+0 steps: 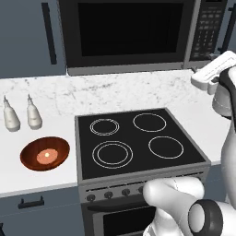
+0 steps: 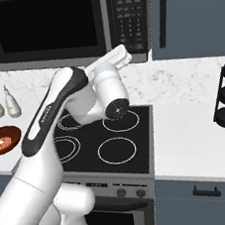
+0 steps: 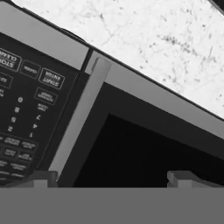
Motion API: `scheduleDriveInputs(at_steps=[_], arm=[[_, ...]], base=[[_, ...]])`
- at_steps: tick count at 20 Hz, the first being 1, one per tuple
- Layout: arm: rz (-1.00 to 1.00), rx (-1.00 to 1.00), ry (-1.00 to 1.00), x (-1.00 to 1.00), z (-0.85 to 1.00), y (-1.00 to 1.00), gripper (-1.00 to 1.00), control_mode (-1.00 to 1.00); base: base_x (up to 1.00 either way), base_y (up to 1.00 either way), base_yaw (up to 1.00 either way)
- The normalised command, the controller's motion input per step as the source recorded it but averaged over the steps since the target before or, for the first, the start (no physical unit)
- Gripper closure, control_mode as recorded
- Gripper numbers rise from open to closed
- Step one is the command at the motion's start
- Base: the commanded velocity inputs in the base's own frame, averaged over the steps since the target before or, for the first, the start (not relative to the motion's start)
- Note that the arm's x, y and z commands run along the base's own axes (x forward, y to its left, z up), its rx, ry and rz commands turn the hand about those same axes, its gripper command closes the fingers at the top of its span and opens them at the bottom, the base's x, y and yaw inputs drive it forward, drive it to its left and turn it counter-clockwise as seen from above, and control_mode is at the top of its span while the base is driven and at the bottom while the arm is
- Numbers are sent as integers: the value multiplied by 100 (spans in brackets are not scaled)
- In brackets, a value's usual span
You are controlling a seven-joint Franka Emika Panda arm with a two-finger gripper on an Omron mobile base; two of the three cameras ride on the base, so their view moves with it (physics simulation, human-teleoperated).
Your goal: Open the microwave, place the bowl with waffle inside the microwave, then close the microwave door and turn it on.
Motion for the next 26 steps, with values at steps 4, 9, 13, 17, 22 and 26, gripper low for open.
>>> scheduleDriveInputs(at_steps=[4, 9, 13, 17, 22, 26], arm=[[0, 6, 1, 50, 0, -8, -100, -100], [0, 4, 2, 75, 0, -5, -100, -100], [0, 4, 0, 61, 0, -4, -100, -100], [0, 3, 0, 52, -1, -5, -100, -100], [0, 5, 0, 50, 0, -18, -100, -100], [0, 1, 1, 53, -1, -5, -100, -100]], base=[[0, 0, 0], [0, 0, 0], [0, 0, 0], [0, 0, 0], [0, 0, 0], [0, 0, 0]])
